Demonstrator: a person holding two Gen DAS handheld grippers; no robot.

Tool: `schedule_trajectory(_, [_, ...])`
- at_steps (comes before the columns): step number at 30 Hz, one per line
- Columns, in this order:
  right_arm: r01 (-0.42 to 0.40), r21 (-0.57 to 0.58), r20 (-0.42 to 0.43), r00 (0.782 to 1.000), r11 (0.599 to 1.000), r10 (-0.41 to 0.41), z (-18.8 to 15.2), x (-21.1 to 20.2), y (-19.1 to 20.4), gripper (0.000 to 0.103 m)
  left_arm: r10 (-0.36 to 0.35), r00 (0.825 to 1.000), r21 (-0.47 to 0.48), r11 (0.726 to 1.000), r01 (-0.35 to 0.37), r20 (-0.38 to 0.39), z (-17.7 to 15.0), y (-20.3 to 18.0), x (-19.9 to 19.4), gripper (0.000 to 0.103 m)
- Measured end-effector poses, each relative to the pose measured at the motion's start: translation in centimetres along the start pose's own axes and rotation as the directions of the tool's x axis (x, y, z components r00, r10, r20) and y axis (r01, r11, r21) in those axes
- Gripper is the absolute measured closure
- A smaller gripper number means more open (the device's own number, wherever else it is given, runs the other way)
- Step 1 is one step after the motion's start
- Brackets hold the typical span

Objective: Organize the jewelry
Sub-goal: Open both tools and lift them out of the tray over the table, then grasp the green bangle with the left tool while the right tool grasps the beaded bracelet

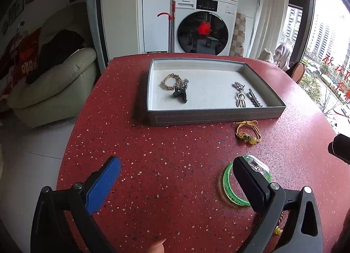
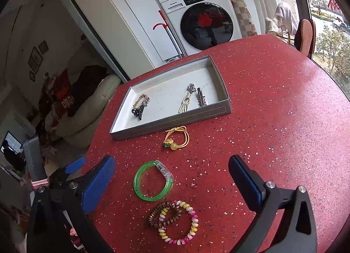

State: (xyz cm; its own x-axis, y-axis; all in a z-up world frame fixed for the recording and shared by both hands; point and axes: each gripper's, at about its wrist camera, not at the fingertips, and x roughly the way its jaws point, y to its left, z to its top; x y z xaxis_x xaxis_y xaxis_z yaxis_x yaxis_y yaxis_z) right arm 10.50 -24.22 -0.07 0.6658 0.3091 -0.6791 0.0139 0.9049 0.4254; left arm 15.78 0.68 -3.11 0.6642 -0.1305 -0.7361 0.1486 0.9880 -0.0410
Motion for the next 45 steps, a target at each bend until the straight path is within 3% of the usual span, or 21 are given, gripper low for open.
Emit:
schedule_trajectory(14, [0.087,-0.021,-0.031,0.996,0.996,-0.087,-5.9,-3.0,0.0,0.0,0.005,1.0,-0.013,1.0,-0.005,0.002,-3.8,0.2,-4.3,0.0])
schedule_trajectory(22, [0.138,-0.012,-0.096,0.986,0.99,-0.139,-8.5,-1.7,-0.4,0.0,-0.016,1.0,-0.017,1.0,0.016,-0.025,-4.6,0.7,-4.7,0.0])
schedule_trajectory(40, [0.252,-0.126,-0.135,0.954,0.959,-0.269,-8.8,0.9,-0.9,0.004,-0.009,0.994,0.123,0.992,0.022,-0.108,-1.8,-3.1,1.7,0.0])
schedule_trajectory(45, [0.265,-0.165,-0.144,0.946,0.95,-0.289,-8.7,1.6,-0.6,0.02,-0.004,0.992,0.146,0.989,0.023,-0.128,-1.7,-3.8,3.2,0.0])
